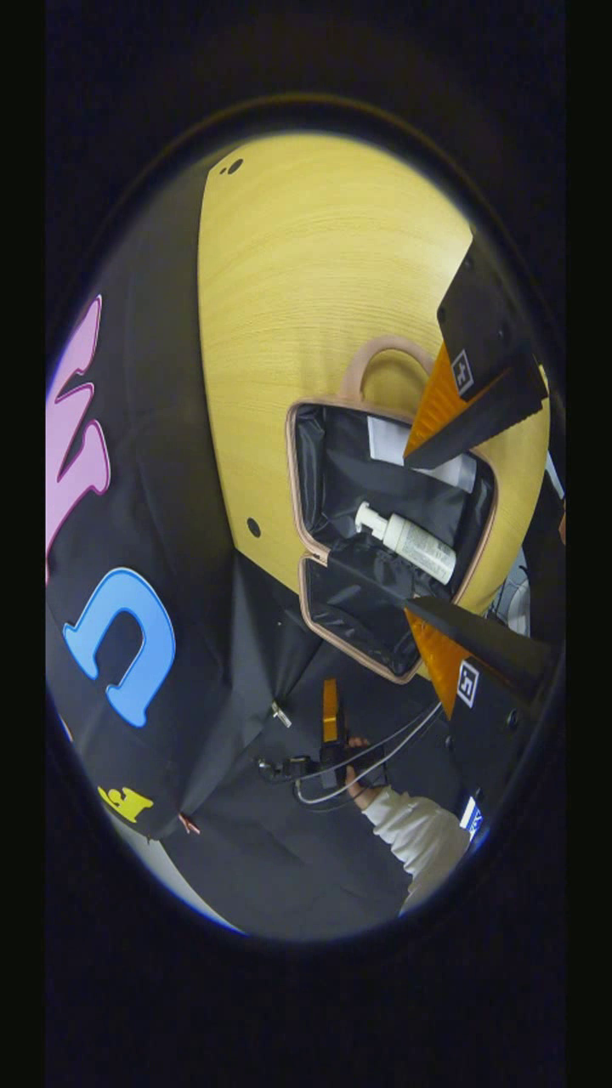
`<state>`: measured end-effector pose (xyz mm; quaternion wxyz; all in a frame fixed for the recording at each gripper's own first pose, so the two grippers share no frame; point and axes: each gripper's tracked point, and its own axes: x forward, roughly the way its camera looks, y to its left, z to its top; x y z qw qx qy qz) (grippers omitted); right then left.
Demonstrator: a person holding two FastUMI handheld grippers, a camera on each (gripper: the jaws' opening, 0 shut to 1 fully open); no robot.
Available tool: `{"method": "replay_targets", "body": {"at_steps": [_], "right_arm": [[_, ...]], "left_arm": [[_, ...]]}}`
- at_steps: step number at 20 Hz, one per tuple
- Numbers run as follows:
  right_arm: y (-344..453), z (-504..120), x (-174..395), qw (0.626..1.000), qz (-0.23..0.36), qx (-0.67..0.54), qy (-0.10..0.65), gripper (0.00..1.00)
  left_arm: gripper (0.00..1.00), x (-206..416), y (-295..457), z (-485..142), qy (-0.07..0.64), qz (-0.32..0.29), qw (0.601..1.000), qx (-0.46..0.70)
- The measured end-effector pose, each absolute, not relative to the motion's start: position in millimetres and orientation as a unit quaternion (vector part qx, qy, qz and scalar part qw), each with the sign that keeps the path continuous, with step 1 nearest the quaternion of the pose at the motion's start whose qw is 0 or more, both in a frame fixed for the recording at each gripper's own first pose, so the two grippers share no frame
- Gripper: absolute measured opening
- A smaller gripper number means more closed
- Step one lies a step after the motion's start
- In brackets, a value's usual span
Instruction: First open the suitcase, pack the skin care products into it, and then close the suitcase.
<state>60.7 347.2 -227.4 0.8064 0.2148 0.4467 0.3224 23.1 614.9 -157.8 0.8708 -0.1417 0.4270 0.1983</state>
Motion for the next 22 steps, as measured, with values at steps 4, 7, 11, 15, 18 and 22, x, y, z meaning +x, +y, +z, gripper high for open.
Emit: {"method": "replay_targets", "body": {"at_steps": [4, 7, 11, 15, 18, 22], "right_arm": [[341.6, -232.1, 61.8, 0.808, 0.304, 0.223, 0.452, 0.96], [339.7, -235.9, 61.1, 0.805, 0.3, 0.227, 0.459, 0.96], [336.0, -249.9, 58.5, 0.803, 0.288, 0.223, 0.472, 0.96], [336.1, -252.8, 56.5, 0.801, 0.28, 0.234, 0.474, 0.96], [331.0, -254.6, 59.8, 0.804, 0.269, 0.238, 0.475, 0.96], [325.5, -256.9, 64.0, 0.803, 0.256, 0.252, 0.476, 0.96]], "left_arm": [[0.96, 3.0, 640.8, -201.7, 0.468, 0.219, 0.838, -0.175], [0.96, -8.5, 653.6, -242.1, 0.516, 0.243, 0.808, -0.149], [0.92, -13.9, 659.4, -271.4, 0.549, 0.251, 0.783, -0.15], [0.92, -12.5, 661.4, -285.9, 0.567, 0.24, 0.772, -0.159], [0.67, -6.0, 650.1, -298.9, 0.571, 0.221, 0.768, -0.189], [0.2, -3.9, 652.2, -282.6, 0.565, 0.226, 0.778, -0.158]]}}
